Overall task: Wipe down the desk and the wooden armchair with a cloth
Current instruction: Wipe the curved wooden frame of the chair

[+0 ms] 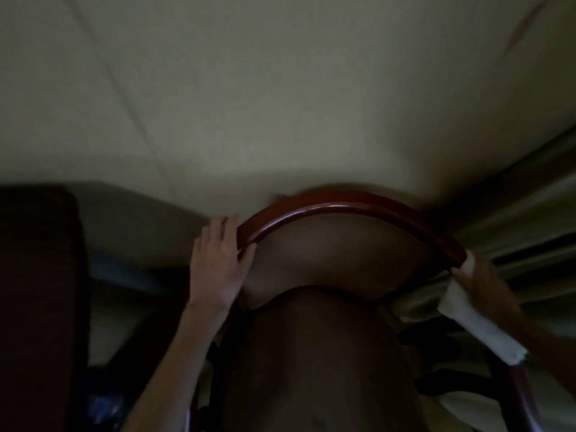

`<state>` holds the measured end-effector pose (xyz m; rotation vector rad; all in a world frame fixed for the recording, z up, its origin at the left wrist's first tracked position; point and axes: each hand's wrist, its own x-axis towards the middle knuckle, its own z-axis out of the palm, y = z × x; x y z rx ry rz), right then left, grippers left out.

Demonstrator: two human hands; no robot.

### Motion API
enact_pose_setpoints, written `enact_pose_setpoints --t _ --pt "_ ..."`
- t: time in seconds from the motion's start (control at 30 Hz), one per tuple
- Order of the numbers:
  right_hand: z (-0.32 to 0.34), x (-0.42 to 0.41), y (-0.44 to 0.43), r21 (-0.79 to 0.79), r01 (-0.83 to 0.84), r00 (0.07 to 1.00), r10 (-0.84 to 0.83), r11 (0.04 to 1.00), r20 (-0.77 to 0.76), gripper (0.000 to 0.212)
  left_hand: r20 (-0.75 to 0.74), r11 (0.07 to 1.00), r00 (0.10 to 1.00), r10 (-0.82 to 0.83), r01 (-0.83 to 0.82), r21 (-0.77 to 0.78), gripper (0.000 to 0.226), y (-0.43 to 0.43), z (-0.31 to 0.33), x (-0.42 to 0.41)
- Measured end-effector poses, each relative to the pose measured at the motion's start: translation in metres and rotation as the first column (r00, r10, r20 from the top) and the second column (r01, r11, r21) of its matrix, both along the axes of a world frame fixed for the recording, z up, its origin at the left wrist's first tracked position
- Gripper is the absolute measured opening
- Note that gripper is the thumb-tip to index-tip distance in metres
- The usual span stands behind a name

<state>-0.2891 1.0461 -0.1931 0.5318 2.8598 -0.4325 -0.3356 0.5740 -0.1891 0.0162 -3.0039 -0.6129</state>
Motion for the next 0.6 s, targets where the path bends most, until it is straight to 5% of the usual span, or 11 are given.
enact_pose_setpoints --t 0.23,0.43,0.6 --pt "0.007 -0.134 -0.102 0.198 -0.492 0.851 0.517 0.848 -0.097 0.052 0.145 0.934 0.942 0.303 -0.323 0.152 0.065 -0.037 -0.039 0.124" --pt "0.009 -0.159 -0.174 0.248 -0.645 0.721 0.684 0.723 -0.116 0.055 0.107 0.898 0.924 0.366 -0.381 0.222 0.062 -0.034 -0.047 0.128" --pt "0.013 -0.152 -0.290 0.353 -0.806 0.472 0.876 0.475 -0.098 0.063 0.101 0.865 0.908 0.408 -0.419 0.277 0.064 -0.039 -0.045 0.153"
